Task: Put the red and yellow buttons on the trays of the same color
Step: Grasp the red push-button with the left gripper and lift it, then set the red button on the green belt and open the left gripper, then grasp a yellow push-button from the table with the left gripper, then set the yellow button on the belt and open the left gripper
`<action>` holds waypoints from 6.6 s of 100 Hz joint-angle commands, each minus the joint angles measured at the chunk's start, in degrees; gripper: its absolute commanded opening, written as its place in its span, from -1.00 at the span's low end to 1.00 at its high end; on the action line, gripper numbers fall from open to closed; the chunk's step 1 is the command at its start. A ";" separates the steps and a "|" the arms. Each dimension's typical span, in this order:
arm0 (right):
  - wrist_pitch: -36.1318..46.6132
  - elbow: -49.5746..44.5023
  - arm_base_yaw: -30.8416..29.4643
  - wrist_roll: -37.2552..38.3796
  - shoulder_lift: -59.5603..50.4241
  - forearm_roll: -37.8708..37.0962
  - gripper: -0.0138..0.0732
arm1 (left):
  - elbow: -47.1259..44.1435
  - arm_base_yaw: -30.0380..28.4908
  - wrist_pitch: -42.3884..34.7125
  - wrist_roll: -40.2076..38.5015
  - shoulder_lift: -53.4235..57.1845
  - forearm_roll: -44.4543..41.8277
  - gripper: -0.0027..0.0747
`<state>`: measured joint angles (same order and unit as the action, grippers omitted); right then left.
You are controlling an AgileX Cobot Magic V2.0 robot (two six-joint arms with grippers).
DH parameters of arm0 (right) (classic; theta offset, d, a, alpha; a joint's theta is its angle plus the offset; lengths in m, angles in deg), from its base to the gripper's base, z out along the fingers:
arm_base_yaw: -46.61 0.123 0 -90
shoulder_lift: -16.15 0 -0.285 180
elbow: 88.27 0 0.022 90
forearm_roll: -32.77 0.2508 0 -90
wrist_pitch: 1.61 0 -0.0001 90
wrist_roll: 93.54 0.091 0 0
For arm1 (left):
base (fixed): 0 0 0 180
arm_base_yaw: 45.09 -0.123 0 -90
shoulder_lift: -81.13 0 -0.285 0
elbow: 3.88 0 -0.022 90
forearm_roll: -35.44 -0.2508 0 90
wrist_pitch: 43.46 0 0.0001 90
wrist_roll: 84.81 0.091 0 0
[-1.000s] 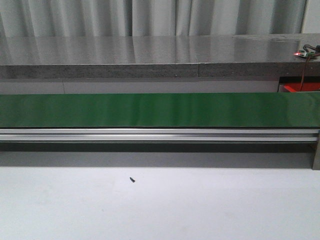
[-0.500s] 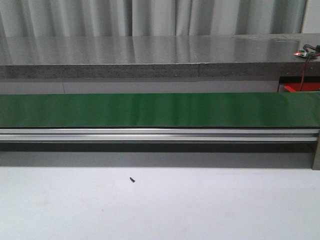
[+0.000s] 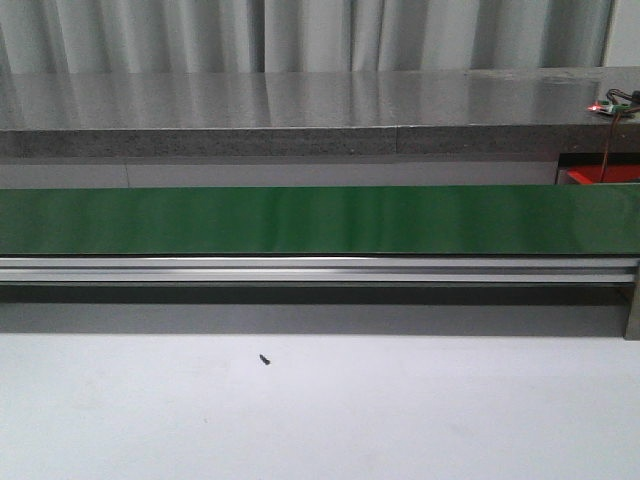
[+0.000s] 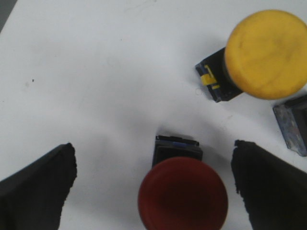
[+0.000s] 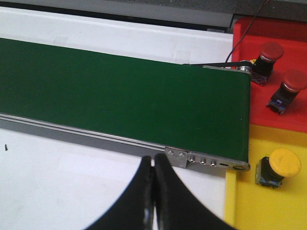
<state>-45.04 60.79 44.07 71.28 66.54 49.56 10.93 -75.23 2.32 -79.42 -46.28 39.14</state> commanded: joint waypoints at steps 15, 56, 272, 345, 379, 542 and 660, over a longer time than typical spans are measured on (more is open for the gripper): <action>3.25 1.55 -0.04 -0.46 -0.31 1.15 -0.83 | 1.76 -0.09 -2.92 0.00 3.18 0.06 0.02; 3.25 1.55 -0.04 -0.46 -0.31 1.15 -0.83 | 1.76 -0.09 -1.72 0.00 5.54 0.06 -0.22; 3.25 1.55 -0.04 -0.46 -0.31 1.15 -0.83 | 1.42 19.09 7.10 4.67 21.83 4.84 0.54; 3.25 1.55 -0.04 -0.46 -0.31 1.15 -0.83 | 1.53 4.36 -0.46 -5.03 18.96 4.66 0.54; 3.25 1.55 -0.04 -0.46 -0.31 1.15 -0.83 | 6.56 3.97 0.26 -8.46 9.92 5.94 0.53; 3.25 1.55 -0.04 -0.46 -0.31 1.15 -0.83 | 11.84 3.76 0.22 -10.32 4.67 2.98 -0.47; 3.25 1.55 -0.04 -0.46 -0.31 1.15 -0.83 | -5.73 18.20 2.79 -0.66 21.05 9.66 -0.47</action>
<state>-45.04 60.79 44.07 71.28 66.54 49.64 3.82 -57.64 8.02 -80.43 -27.41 47.68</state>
